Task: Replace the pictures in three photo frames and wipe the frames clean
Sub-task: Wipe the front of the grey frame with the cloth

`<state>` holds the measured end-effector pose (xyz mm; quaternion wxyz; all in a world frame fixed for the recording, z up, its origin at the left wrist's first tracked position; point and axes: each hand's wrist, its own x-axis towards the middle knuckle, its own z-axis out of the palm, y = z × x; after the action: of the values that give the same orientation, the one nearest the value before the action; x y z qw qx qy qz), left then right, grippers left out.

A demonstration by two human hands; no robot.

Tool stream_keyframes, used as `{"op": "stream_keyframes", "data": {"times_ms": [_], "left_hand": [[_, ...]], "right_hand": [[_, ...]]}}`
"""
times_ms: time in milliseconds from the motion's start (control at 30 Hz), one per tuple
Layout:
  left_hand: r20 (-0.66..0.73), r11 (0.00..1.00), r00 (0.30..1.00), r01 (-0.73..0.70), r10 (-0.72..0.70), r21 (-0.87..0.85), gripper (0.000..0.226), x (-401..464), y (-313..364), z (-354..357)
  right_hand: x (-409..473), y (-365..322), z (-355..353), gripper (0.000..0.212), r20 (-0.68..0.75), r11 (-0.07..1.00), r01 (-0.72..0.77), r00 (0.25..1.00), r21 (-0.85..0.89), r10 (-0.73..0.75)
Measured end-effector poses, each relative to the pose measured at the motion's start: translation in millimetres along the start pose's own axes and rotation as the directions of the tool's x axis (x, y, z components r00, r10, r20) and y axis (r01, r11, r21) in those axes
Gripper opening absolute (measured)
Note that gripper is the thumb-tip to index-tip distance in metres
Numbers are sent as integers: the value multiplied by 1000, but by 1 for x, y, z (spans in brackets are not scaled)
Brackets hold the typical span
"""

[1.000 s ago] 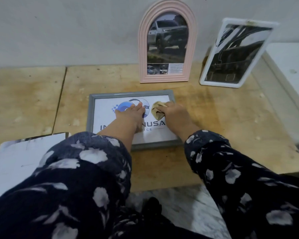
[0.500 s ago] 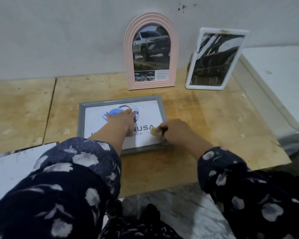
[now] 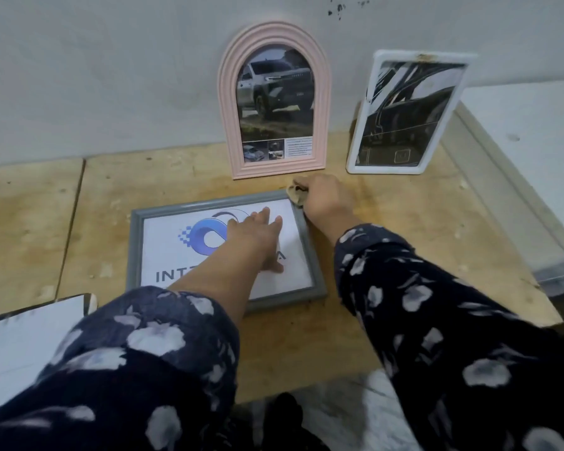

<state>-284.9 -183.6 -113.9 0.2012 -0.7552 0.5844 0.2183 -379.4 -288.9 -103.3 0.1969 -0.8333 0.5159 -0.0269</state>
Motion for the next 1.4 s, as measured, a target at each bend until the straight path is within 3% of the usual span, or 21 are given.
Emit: {"op": "stream_keyframes", "data": {"times_ms": [100,200,767,933,1067,1267,1400], "left_hand": [[-3,1000,1000,0,0,12,104,2,-1,-1],[-15,1000,1000,7,-7,12,104,0,1,-2],[-36,998,999,29,-31,-46,94,-10,6,-1],[-153,999,988,3,-10,-46,88,-19,7,10],[-272,988,962,-59,17,-146,70,-33,4,16],[-300,958,941,71,-157,-278,61,-72,-44,41],[-256,894,912,201,-320,-401,63,-104,-78,74]], "right_hand": [[-16,5,22,40,8,981,168,986,-99,-168],[-39,21,31,44,-70,966,226,969,-129,-236],[-156,52,31,50,21,995,89,996,35,-89],[-162,52,12,36,108,991,-85,991,100,74],[-159,51,8,36,-77,968,-64,993,243,85],[-176,28,13,38,-109,938,-61,989,341,104],[-181,14,29,45,-126,961,-100,983,258,136]]}}
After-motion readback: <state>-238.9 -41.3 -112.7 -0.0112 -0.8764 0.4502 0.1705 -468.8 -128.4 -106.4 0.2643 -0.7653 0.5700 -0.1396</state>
